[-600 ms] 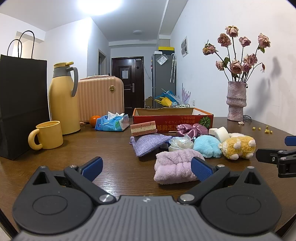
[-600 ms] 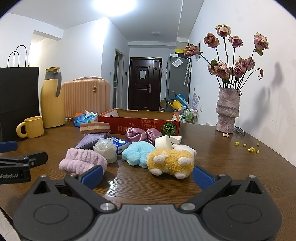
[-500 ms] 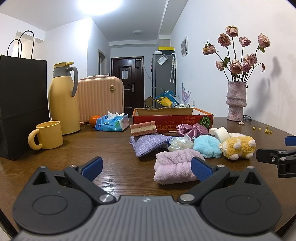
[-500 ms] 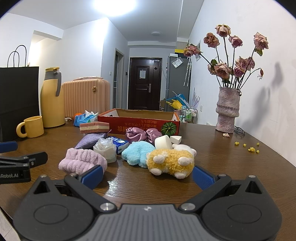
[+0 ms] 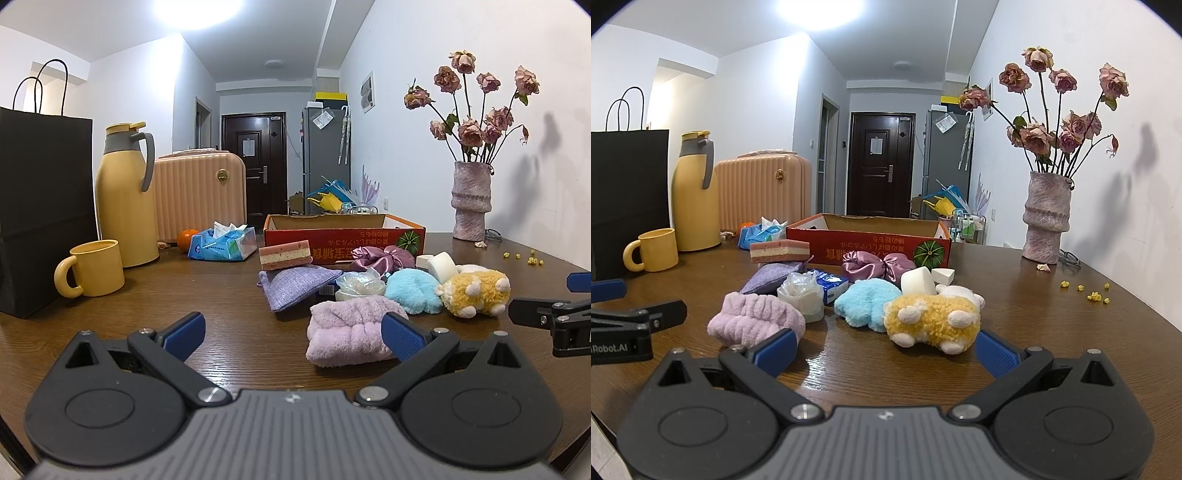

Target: Organize soft objects

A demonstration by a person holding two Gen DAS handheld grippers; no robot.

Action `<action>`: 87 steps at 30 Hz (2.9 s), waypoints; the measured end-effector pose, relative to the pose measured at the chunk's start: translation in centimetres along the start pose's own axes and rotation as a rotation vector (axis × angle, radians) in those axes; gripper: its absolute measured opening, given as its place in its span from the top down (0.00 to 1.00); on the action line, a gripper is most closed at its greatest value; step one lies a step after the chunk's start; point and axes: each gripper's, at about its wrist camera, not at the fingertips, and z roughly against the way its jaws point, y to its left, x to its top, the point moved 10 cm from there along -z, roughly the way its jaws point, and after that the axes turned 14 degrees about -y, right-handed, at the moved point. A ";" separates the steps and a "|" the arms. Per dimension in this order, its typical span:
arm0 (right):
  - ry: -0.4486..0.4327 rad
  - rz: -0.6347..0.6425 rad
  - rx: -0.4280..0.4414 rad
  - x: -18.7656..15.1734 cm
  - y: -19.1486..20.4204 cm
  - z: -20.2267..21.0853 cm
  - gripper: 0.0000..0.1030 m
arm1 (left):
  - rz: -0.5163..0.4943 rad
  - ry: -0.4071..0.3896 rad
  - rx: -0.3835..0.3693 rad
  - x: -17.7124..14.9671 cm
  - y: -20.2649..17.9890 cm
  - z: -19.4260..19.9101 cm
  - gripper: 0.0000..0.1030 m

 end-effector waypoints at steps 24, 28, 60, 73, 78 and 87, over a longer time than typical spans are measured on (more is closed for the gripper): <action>0.001 0.001 -0.001 0.0 0.0 0.1 0.00 | 0.002 -0.002 -0.001 0.2 0.0 0.0 0.00; 0.002 0.001 -0.001 0.0 0.0 0.1 0.00 | 0.002 -0.002 0.000 0.2 0.0 0.0 0.00; 0.021 -0.030 -0.012 -0.9 -1.1 -1.0 0.00 | -0.012 0.015 -0.027 -0.1 -1.9 -1.2 0.00; 0.031 -0.045 -0.047 -1.2 -3.6 -2.7 0.00 | -0.020 0.078 -0.043 -0.7 -4.0 -4.4 0.00; 0.035 -0.047 -0.053 -1.4 -4.4 -3.7 0.00 | -0.026 0.112 -0.042 -0.9 -4.7 -5.8 0.00; 0.032 -0.052 -0.059 -1.3 -5.8 -5.2 0.00 | -0.040 0.188 -0.040 -1.7 -6.0 -8.5 0.00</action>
